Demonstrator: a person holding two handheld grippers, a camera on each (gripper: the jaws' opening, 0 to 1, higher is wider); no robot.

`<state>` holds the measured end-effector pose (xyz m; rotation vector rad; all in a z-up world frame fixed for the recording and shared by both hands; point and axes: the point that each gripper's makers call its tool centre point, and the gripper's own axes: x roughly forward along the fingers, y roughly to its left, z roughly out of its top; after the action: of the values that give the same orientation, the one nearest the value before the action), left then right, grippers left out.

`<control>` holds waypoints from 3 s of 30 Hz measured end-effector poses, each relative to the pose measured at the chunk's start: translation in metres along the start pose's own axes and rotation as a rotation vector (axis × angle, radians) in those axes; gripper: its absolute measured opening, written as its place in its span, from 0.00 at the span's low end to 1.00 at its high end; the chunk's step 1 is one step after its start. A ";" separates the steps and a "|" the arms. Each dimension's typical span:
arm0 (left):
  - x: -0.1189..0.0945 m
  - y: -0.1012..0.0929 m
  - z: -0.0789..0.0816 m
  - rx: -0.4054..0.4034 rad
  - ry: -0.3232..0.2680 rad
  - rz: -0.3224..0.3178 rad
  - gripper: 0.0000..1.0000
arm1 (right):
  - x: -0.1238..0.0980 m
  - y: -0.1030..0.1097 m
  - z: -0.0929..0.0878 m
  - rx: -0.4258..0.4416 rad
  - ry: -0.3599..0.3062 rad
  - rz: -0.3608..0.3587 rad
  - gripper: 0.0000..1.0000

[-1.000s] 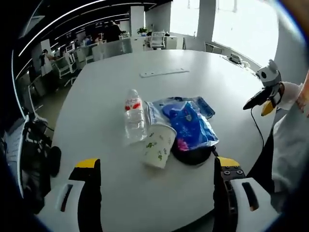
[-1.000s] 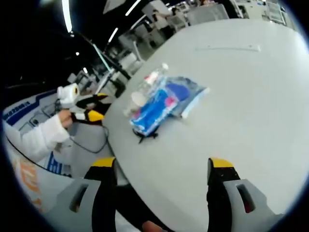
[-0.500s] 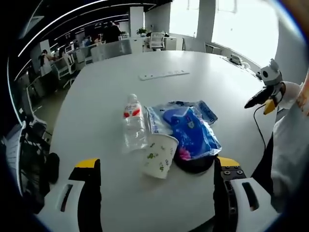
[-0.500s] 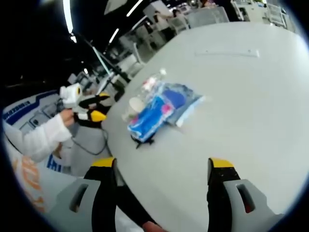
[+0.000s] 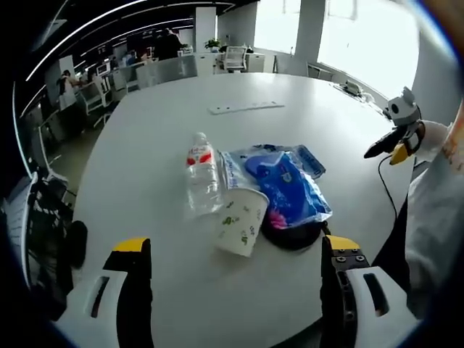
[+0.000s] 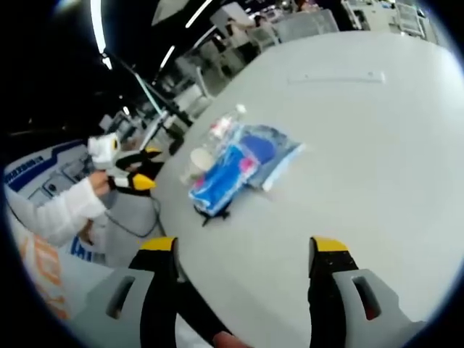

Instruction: Arrange the tabletop items into an orderly group along one side of the table until the central work area is clear of visible clutter.

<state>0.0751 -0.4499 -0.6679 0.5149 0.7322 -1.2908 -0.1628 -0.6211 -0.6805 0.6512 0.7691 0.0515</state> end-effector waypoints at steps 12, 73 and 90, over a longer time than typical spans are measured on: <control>0.004 -0.009 0.008 0.039 -0.002 -0.027 0.96 | -0.003 0.001 -0.005 -0.005 0.005 -0.007 0.71; 0.084 -0.116 0.008 0.021 -0.018 -0.074 0.00 | -0.011 -0.019 -0.009 -0.136 0.034 -0.116 0.61; 0.053 -0.173 0.045 0.378 -0.108 -0.359 0.00 | -0.006 -0.001 0.040 -0.259 -0.062 -0.029 0.57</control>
<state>-0.0788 -0.5543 -0.6668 0.6289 0.5034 -1.7961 -0.1404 -0.6445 -0.6556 0.3940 0.6980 0.1027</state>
